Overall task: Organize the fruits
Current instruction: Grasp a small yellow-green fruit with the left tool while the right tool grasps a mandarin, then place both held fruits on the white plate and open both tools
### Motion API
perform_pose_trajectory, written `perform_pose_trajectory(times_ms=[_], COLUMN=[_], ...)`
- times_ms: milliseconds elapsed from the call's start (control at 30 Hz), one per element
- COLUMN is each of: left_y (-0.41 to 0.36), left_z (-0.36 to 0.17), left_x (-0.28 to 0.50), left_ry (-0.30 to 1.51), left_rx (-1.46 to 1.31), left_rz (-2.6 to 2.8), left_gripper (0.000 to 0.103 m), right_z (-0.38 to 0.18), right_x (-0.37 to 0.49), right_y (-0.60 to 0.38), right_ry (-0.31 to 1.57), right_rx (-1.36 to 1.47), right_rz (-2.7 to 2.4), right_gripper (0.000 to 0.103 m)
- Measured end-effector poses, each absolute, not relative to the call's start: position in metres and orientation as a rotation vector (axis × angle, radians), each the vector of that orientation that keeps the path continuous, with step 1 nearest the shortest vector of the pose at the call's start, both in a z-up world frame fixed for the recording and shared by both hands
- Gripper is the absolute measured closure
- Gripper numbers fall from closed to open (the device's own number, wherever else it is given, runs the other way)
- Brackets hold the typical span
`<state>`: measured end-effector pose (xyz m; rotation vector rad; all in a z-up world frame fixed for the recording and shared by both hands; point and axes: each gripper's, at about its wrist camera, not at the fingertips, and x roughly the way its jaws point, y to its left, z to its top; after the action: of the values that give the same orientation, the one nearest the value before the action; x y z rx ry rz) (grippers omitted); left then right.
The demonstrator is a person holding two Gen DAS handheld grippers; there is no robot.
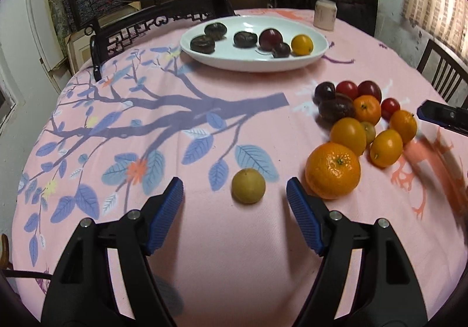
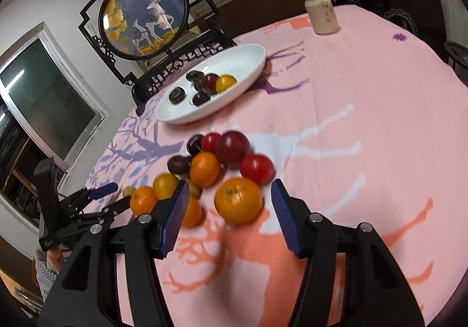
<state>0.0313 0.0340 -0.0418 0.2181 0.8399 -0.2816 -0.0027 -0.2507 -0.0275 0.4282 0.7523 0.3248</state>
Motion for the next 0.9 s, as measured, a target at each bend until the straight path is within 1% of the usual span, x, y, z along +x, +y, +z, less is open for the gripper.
perform_pose_trajectory(times_ms=[33,67,100,167,300,400,467,500,533,567,733,833,900], left_y=[0.033,0.032,0.031,0.03,0.027,0.024,0.022,0.022,0.021,0.02,0.019,0.019,0.01], left_z=[-0.043,-0.044,-0.045,-0.048,-0.047,-0.047,-0.047,-0.047,-0.047,-0.047,-0.036,-0.013,0.005], left_x=[0.032,0.034,0.036,0.039,0.039,0.037,0.037,0.037,0.037,0.037,0.039,0.055,0.074], left_ry=[0.845,0.85,0.854,0.869,0.861,0.858,0.856,0.855,0.856,0.855,0.819,0.795,0.764], left_rx=[0.221,0.223,0.225,0.225,0.231,0.244,0.25,0.251,0.252,0.254,0.247,0.193,0.197], left_rz=[-0.282,-0.284,-0.286,-0.295,-0.314,-0.32,-0.32,-0.322,-0.326,-0.328,-0.323,-0.343,-0.328], left_gripper=[0.03,0.038,0.051,0.065,0.076,0.079,0.079,0.079,0.079,0.079,0.079,0.079,0.079], right_z=[-0.029,-0.031,-0.032,-0.034,-0.039,-0.043,-0.046,-0.046,-0.046,-0.047,-0.037,-0.018,-0.003], right_x=[-0.004,-0.004,-0.004,-0.003,0.0,0.004,0.008,0.009,0.011,0.012,0.006,0.011,0.028], right_y=[-0.25,-0.249,-0.248,-0.248,-0.247,-0.237,-0.229,-0.227,-0.227,-0.228,-0.237,-0.238,-0.233], right_ry=[0.759,0.766,0.774,0.783,0.805,0.83,0.855,0.851,0.849,0.85,0.786,0.748,0.746], right_rx=[0.426,0.423,0.418,0.42,0.419,0.378,0.343,0.329,0.32,0.319,0.355,0.368,0.346], right_rz=[0.325,0.324,0.322,0.318,0.321,0.323,0.326,0.315,0.304,0.293,0.302,0.316,0.322], right_gripper=[0.044,0.044,0.044,0.044,0.045,0.045,0.048,0.052,0.061,0.062,0.063,0.063,0.063])
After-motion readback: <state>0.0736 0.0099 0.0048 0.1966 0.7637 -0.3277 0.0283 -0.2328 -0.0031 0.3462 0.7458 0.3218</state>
